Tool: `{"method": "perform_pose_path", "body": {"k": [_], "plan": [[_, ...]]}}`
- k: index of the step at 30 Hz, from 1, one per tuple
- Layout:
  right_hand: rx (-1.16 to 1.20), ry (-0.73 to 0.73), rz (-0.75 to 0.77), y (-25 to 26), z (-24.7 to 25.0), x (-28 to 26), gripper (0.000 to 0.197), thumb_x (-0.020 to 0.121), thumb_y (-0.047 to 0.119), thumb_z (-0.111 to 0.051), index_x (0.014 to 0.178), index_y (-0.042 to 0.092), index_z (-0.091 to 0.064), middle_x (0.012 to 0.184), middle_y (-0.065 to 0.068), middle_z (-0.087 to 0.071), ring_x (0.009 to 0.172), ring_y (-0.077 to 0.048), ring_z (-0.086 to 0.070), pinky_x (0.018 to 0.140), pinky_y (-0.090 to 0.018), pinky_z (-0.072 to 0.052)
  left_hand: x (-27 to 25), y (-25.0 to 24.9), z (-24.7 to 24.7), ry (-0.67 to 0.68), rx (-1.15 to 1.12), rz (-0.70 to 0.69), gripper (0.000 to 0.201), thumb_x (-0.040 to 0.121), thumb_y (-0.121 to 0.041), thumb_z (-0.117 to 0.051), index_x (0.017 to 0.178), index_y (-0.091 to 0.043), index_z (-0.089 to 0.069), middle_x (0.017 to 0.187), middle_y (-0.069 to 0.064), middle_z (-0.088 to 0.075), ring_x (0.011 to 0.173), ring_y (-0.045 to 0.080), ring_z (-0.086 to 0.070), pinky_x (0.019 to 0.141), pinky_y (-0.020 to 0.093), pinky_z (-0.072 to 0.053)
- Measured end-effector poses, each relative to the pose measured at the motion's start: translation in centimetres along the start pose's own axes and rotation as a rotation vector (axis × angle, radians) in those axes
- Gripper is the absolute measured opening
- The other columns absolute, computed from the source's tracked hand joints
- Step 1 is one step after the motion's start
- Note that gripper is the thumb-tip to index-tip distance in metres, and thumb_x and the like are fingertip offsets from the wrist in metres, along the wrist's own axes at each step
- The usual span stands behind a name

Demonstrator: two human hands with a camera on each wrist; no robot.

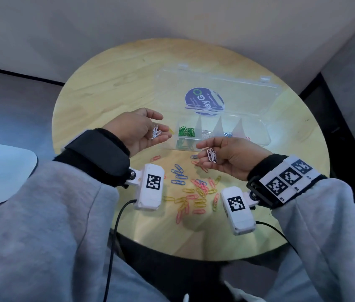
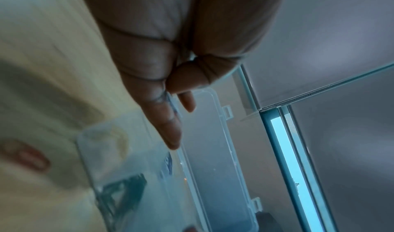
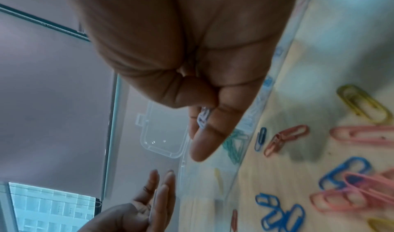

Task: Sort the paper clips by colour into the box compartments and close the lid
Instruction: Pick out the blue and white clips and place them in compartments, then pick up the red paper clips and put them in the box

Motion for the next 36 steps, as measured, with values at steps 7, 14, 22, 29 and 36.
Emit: {"method": "perform_pose_path", "body": {"k": [7,14,22,29,36], "plan": [[0.084,-0.101,0.12,3.1,2.1,-0.1,0.038,0.087,-0.022,-0.027,0.092,0.002,-0.056,0.078,-0.014,-0.06,0.054,-0.012,-0.067,0.059,-0.018,-0.057,0.8,-0.2,-4.2,0.075,-0.112,-0.035,0.046,0.086,0.023,-0.021,0.087,-0.012,-0.052,0.096,0.015,-0.058,0.082,0.022,-0.063,0.072,0.023,-0.056],[0.137,-0.229,0.144,4.3,5.3,0.8,0.04,0.084,-0.023,-0.023,0.097,-0.002,-0.053,0.093,-0.021,-0.058,0.085,-0.025,-0.063,0.066,-0.021,-0.059,1.7,0.5,-8.3,0.161,-0.184,0.002,0.034,0.088,0.015,-0.028,0.088,-0.01,-0.052,0.108,0.02,-0.053,0.099,0.028,-0.058,0.084,0.027,-0.05],[0.151,-0.181,0.131,4.0,5.5,2.0,0.046,0.088,-0.017,-0.029,0.129,-0.001,-0.044,0.119,-0.019,-0.053,0.107,-0.025,-0.055,0.085,-0.025,-0.05,1.4,0.7,-11.0,0.385,-0.366,0.02,0.034,0.077,-0.001,-0.032,0.099,-0.012,-0.053,0.132,0.017,-0.038,0.124,0.021,-0.039,0.092,0.026,-0.041],[0.037,-0.141,0.183,4.6,5.7,1.1,0.038,0.086,-0.017,-0.033,0.099,0.007,-0.059,0.106,-0.011,-0.06,0.102,-0.021,-0.059,0.084,-0.022,-0.05,1.6,0.4,-10.3,0.348,-0.16,-0.052,0.039,0.064,-0.005,-0.038,0.096,-0.016,-0.057,0.129,0.011,-0.045,0.123,0.019,-0.044,0.1,0.028,-0.039],[-0.295,-0.183,0.256,5.0,5.7,-0.5,0.026,0.087,-0.009,-0.046,0.079,0.012,-0.059,0.074,-0.006,-0.06,0.06,-0.014,-0.058,0.052,-0.019,-0.049,1.0,0.6,-7.6,0.27,0.727,-0.17,0.019,0.083,-0.004,-0.047,0.083,-0.021,-0.056,0.07,0.0,-0.057,0.048,0.004,-0.055,0.046,0.014,-0.043]]}}
Point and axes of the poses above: each hand's wrist, its own x-axis towards the middle knuckle, its own z-axis out of the back of the hand, y = z × x, the point moved 8 cm from there along x, towards the middle knuckle
